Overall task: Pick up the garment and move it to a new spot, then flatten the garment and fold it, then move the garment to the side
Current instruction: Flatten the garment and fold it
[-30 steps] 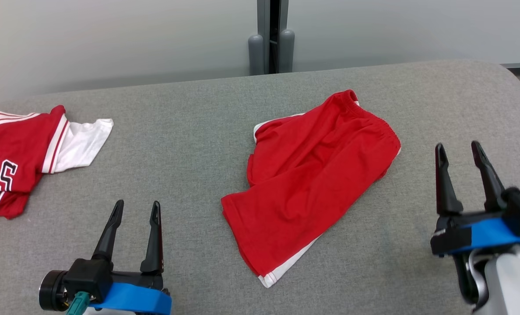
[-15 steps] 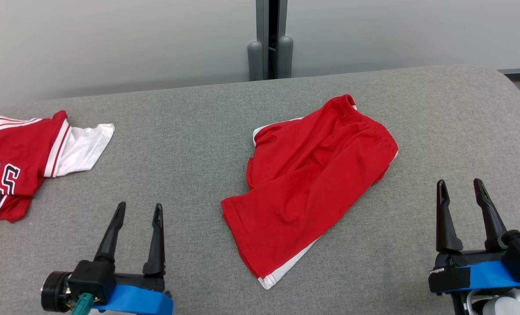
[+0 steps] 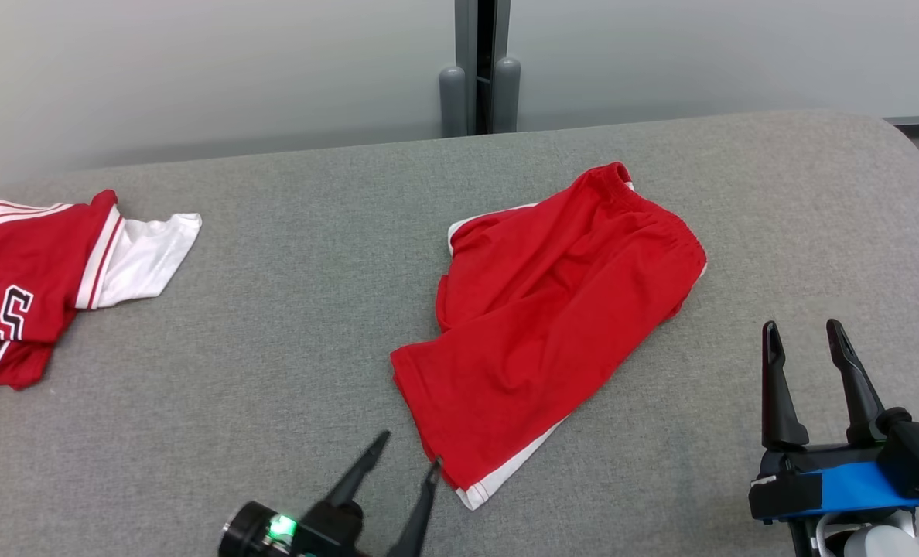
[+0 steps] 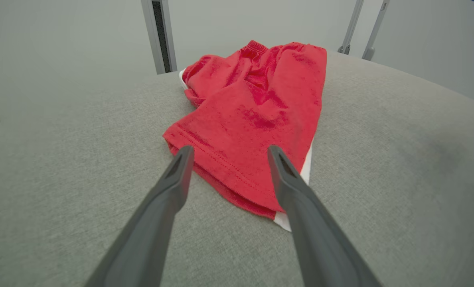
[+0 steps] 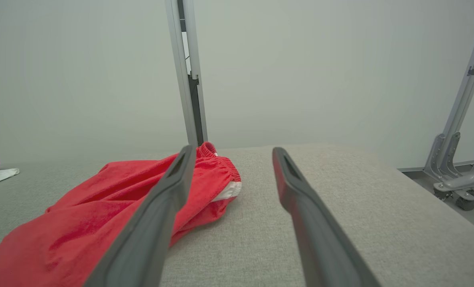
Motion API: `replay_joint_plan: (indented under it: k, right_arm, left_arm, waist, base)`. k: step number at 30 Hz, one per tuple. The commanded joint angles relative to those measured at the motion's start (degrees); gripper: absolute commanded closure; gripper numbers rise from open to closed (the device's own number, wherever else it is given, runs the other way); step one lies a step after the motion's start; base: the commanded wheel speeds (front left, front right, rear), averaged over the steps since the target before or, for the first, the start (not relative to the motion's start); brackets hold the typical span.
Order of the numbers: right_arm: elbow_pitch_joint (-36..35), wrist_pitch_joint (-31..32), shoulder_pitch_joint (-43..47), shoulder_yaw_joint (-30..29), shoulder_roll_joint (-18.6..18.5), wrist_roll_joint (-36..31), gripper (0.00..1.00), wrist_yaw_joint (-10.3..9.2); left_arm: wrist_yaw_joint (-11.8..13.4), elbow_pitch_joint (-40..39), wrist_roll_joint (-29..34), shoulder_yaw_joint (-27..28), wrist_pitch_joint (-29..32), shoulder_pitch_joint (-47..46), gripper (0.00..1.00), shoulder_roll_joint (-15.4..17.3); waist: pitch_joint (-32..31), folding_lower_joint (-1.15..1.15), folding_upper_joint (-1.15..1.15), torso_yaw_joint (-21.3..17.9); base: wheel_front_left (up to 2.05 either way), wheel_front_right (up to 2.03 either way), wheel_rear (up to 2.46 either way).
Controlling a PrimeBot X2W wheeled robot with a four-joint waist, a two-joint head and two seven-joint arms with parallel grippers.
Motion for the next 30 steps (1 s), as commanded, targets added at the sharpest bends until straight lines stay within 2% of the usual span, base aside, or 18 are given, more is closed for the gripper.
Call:
replay_joint_plan:
  k: [1, 12, 26, 27, 28, 29, 30]
  right_arm:
    - [0.2, 0.0, -0.8, 0.0, 0.3, -0.3, 0.0, -0.04]
    - [0.7, 0.0, -2.2, 0.3, 0.5, -0.1, 0.0, -0.04]
    - [1.2, 0.0, -3.4, 0.4, 0.6, 0.0, 0.0, -0.04]
    - [1.2, 0.0, -3.3, 0.3, 0.6, -0.1, 0.0, -0.04]
    - [1.1, 0.0, -3.3, 0.3, 0.6, -0.2, 0.0, -0.04]
    - [1.0, 0.0, -3.3, 0.2, 0.7, -0.2, 0.0, -0.04]
    - [1.0, 0.0, -3.3, 0.0, 0.7, -0.3, 0.0, -0.04]
  left_arm:
    - [-0.5, 1.8, 0.5, -2.1, -0.2, -0.3, 0.0, 0.3]
    - [-1.1, 10.1, -1.0, -10.7, -0.2, -3.2, 0.0, 1.1]
    - [-1.1, 18.3, -2.2, -14.1, 0.0, -7.8, 0.0, 1.2]
    - [-1.1, 19.0, -2.4, -14.1, 0.1, -8.0, 0.19, 1.2]
    - [-1.1, 19.4, -2.4, -14.1, 0.2, -8.3, 0.63, 1.1]
    - [-1.1, 19.7, -2.5, -14.0, 0.2, -8.5, 1.0, 1.1]
    - [-1.1, 20.0, -2.6, -14.0, 0.2, -8.6, 1.0, 1.1]
  waist:
    - [0.5, 0.01, 0.0, -0.4]
    - [3.2, 0.01, 0.0, -3.0]
    - [4.8, 0.01, 0.0, -5.2]
    - [4.8, 0.01, 0.0, -5.2]
    - [4.7, 0.01, 0.0, -5.2]
    - [4.6, 0.01, 0.0, -5.2]
    - [4.5, 0.01, 0.0, -5.2]
  base:
    - [0.0, 0.0, 0.0]
    - [0.0, 0.0, 0.0]
    - [0.0, 0.0, 0.0]
    - [0.0, 0.0, 0.0]
    - [0.0, 0.0, 0.0]
    - [0.0, 0.0, 0.0]
    - [0.0, 0.0, 0.0]
